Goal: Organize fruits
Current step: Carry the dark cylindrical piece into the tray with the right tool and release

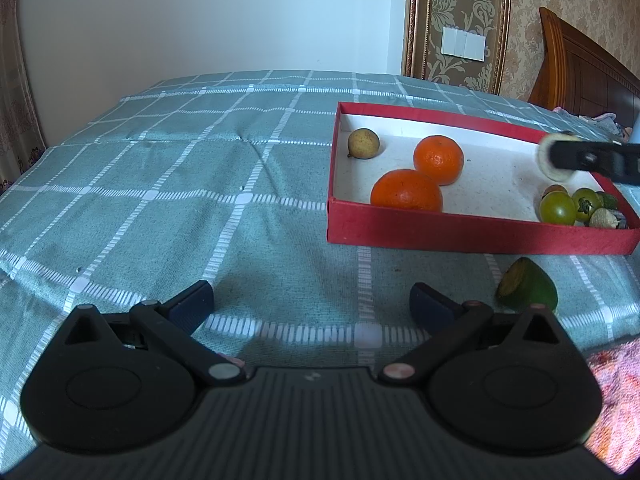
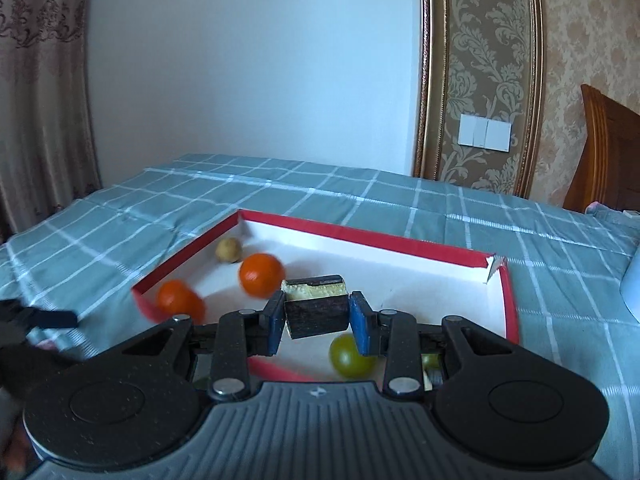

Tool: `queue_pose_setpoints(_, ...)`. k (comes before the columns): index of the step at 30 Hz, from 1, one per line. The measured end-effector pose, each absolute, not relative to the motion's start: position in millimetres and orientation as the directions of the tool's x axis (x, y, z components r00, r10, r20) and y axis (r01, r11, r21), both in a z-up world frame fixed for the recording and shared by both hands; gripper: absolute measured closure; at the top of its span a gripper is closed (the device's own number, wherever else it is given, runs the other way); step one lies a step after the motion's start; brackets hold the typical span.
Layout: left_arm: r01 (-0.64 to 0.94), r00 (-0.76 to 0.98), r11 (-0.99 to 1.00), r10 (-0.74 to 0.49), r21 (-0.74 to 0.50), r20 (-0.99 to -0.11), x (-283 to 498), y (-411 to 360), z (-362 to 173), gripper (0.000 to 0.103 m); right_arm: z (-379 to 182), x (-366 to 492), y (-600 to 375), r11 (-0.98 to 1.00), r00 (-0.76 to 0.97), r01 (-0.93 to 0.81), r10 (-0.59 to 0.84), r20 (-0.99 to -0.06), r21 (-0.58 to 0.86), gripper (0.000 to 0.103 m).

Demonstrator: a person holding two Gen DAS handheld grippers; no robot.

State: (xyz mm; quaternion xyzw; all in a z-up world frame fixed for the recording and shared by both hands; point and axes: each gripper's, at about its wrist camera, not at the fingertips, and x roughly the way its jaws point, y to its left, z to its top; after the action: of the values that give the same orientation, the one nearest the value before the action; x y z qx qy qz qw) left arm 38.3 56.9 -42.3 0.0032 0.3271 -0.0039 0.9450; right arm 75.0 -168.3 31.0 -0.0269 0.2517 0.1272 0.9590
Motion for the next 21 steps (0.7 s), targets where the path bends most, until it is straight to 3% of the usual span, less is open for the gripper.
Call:
queue_pose_setpoints(12, 0.01, 0.786, 1.0, -0.005, 0.004, -0.618, 38.4, 56.9, -42.6, 0.0, 2.3, 150.3, -149.0, 0.979, 0.781, -0.2, 0.129, -0.611, -0.049, 0.069)
queue_pose_setpoints(21, 0.01, 0.786, 1.0, -0.005, 0.004, -0.618, 38.4, 56.9, -42.7, 0.0, -3.9, 158.6, -144.4, 0.98, 0.785, -0.19, 0.111, -0.609, -0.066, 0.069)
